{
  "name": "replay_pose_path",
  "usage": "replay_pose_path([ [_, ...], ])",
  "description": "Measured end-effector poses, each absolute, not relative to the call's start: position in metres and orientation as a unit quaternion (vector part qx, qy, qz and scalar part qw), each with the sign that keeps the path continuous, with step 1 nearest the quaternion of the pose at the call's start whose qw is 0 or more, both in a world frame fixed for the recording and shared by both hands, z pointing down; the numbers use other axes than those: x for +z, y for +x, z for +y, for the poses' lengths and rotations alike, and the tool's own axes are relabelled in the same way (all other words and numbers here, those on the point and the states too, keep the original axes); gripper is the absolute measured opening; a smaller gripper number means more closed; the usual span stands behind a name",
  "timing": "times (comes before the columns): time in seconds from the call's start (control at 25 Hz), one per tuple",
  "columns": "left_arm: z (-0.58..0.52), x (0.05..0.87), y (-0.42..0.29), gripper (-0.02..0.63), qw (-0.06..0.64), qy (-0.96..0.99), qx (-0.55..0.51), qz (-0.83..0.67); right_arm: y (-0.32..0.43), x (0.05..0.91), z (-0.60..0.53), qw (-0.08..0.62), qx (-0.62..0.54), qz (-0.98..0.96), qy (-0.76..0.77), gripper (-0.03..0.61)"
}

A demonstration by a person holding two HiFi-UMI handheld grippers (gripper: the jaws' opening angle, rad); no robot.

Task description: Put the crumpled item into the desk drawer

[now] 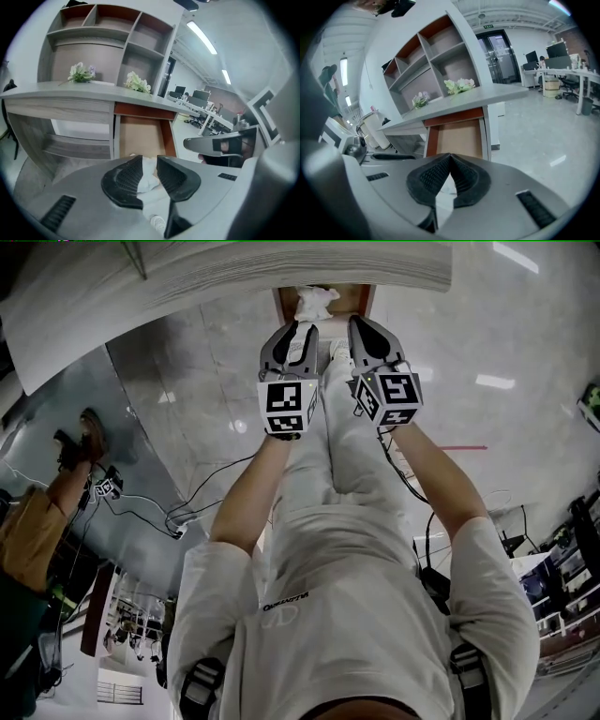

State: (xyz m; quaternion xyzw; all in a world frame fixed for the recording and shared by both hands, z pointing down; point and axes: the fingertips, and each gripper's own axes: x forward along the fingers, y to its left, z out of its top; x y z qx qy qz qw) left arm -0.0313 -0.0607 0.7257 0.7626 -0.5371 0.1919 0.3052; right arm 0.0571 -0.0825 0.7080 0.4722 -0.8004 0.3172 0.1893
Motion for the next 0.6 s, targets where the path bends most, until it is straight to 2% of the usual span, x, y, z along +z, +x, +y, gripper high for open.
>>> replay_pose_path([
  [0.08,-0.059,0.710,-0.041,0.022,0.298,0.758,0.197,-0.546,0.059,0.687,-0.081,0.184,0.313,-0.805,0.469,0.002],
  [0.12,-0.059,0.699,-0.045,0.002,0.295,0.759,0.194,-0.547,0.060,0.675,-0.081,0.182,0.310,-0.809,0.465,0.002],
  [0.24,-0.065,0.653,-0.053,0.002,0.278,0.775,0.173,-0.540,0.058,0.630,-0.081,0.177,0.293,-0.826,0.448,0.002],
  [0.6,-0.078,0.479,-0.106,0.002,0.170,0.796,0.117,-0.569,0.076,0.465,-0.099,0.119,0.231,-0.854,0.451,0.002],
])
